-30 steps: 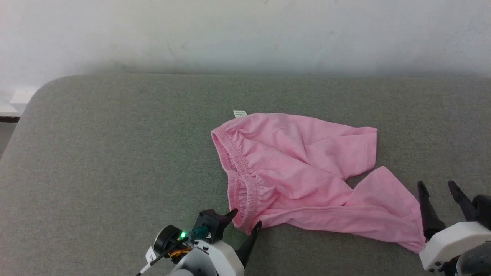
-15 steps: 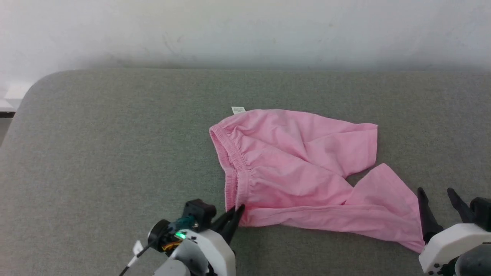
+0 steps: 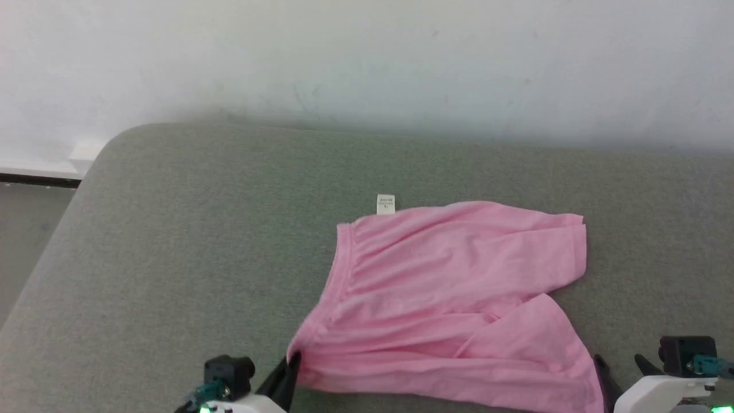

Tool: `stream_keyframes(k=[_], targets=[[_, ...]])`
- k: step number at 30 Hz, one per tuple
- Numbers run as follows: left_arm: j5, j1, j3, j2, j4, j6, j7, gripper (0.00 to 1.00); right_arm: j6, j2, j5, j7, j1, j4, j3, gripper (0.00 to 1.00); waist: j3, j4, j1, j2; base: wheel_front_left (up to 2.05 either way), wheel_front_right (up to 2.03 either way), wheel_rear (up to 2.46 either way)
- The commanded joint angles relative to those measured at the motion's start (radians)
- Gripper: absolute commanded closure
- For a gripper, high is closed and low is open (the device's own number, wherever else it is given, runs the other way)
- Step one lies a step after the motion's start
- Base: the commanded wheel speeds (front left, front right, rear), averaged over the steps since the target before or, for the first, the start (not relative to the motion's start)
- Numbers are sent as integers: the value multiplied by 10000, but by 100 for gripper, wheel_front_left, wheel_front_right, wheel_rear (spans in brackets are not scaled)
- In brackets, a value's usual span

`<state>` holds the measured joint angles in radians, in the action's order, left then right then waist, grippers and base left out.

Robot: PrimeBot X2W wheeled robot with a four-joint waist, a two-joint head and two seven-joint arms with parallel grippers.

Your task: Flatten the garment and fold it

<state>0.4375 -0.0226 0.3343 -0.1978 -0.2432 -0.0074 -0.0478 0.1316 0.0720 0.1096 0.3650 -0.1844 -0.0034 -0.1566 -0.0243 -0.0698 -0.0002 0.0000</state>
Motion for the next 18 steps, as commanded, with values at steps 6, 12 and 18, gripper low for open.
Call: stream_keyframes(k=[6,12,18], targets=[[-226,-85,55,-27,-133,354,-239,0,-9,334,419,289,500,-417,811,0,301,-506,2,0,0,0,0],[-594,223,137,74,-19,490,-1167,0,-9,1056,581,1402,1546,294,1659,0,179,-782,2,0,0,0,0],[-705,479,361,244,-229,433,-1418,0,-9,1460,1043,2526,2474,1569,2091,0,-20,-1085,2,0,0,0,0]])
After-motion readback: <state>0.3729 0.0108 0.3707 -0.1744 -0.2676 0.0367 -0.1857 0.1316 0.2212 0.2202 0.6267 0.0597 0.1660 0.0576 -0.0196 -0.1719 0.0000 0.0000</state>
